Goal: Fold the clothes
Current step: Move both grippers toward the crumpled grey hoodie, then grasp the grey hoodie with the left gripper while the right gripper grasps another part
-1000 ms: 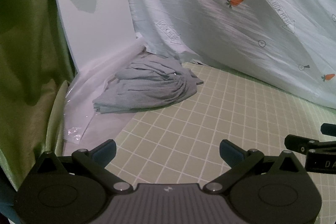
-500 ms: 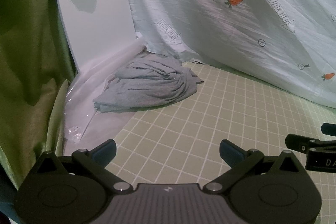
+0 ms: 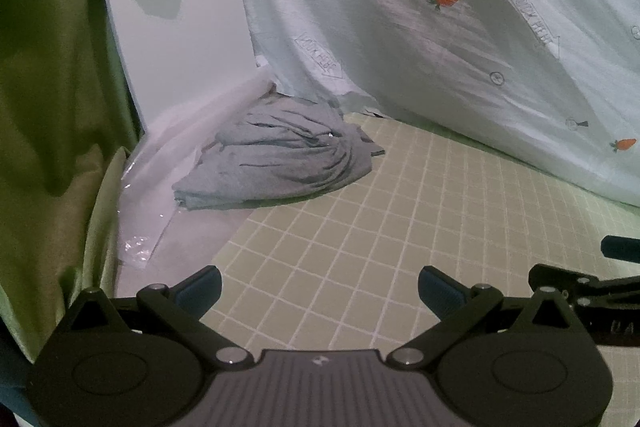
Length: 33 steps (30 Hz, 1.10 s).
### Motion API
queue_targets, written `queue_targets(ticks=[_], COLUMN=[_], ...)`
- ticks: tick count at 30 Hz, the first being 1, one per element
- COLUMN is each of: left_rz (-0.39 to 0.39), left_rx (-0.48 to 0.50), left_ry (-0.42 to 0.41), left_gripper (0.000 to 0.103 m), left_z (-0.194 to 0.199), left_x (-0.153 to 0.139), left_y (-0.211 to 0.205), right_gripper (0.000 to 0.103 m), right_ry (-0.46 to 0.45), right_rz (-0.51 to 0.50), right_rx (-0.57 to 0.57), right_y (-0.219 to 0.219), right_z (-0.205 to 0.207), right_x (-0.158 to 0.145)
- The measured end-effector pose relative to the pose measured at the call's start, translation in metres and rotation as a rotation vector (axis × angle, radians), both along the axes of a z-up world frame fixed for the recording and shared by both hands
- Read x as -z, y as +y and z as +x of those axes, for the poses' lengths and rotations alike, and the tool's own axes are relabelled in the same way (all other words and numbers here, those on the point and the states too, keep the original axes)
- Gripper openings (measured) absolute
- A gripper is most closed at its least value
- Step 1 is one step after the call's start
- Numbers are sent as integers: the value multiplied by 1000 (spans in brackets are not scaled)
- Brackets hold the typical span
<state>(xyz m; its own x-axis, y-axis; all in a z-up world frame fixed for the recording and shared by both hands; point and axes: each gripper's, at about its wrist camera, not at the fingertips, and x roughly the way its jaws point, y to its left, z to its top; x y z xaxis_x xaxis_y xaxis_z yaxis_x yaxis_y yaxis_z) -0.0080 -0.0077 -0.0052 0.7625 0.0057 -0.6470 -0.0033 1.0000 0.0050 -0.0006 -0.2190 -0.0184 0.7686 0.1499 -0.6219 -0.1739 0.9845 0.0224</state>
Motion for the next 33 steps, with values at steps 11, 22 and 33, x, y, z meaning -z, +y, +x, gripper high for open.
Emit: queue_targets(ticks=[11,22,33], left_rz=[-14,-50,-103], left_rx=[-29,-62,-211], left_ry=[-2,26,116], left_gripper=[103,103,90], left_z=[28,104,246], left_x=[-6,2,40], left_y=[5,18,79], right_gripper=[103,103,95], right_ry=[-10,-67,-1], right_rz=[-1,-40,-38], right_rx=[-23,-71,-72], right_y=[3,27,51], right_z=[28,109,259], right_x=[-7,-23,2])
